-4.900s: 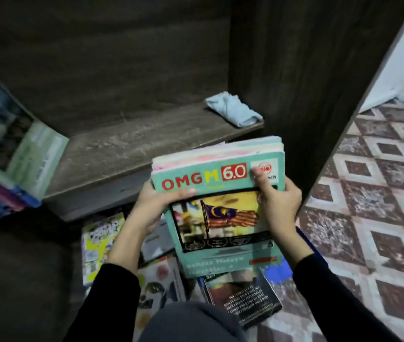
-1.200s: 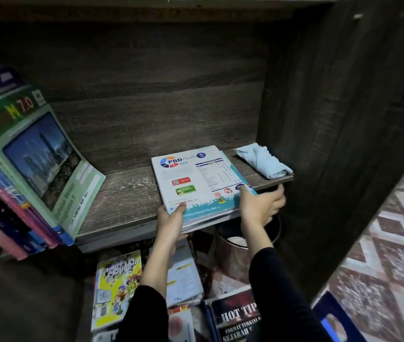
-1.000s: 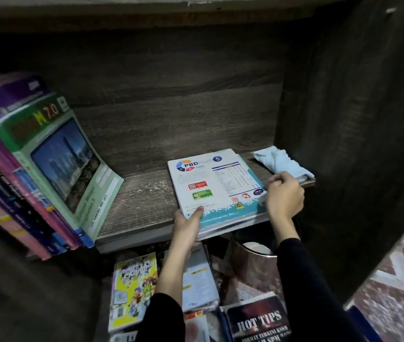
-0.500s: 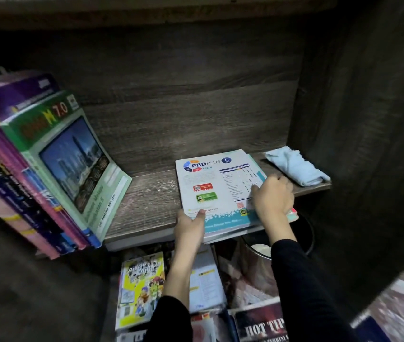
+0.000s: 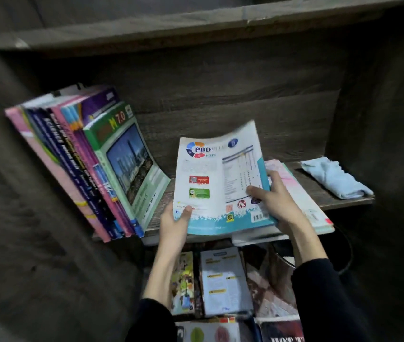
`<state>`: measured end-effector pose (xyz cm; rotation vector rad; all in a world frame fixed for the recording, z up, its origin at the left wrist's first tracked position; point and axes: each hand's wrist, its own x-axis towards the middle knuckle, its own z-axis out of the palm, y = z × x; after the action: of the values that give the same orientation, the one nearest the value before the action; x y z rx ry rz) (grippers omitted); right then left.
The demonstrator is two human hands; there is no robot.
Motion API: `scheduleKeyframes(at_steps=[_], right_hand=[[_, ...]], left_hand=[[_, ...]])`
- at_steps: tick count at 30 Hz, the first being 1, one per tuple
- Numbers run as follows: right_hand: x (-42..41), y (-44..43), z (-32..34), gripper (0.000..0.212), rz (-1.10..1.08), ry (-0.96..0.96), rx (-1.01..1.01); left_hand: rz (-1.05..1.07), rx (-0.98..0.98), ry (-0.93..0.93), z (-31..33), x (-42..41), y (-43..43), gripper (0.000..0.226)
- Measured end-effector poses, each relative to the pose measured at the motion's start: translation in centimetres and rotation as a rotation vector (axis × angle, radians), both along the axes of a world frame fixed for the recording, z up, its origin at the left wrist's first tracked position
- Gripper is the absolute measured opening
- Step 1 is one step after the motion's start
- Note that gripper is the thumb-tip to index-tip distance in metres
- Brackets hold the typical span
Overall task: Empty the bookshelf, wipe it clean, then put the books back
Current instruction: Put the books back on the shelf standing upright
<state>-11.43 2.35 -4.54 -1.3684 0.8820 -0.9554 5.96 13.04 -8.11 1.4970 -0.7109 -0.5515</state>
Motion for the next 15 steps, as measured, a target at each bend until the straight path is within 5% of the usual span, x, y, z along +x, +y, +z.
scheduleKeyframes(at_steps=[3, 6, 10, 13, 15], right_hand=[[1.2, 2.5, 2.5, 0.038, 0.034, -0.133, -0.23], [3.4, 5.5, 4.0, 0.041, -0.01, -0.156, -0.465], [8.0, 8.2, 3.2, 0.041, -0.16, -0.044, -0.815], [11.2, 9.2, 1.9, 0.046, -0.229, 0.036, -0.996], [13.1, 9.9, 1.0, 0.05, -0.237, 0.09, -1.066]], left_hand=[[0.068, 0.021, -0.041, 0.7, 1.4, 1.1, 0.026], [0.27, 0.086, -0.317, 2.2, 2.3, 2.5, 0.043], [0.35, -0.235, -0.57, 8.0, 2.3, 4.5, 0.043], [0.291, -0.391, -0.633, 13.7, 2.7, 4.9, 0.074], [0.236, -0.309, -0.745, 16.6, 3.2, 4.8, 0.097]])
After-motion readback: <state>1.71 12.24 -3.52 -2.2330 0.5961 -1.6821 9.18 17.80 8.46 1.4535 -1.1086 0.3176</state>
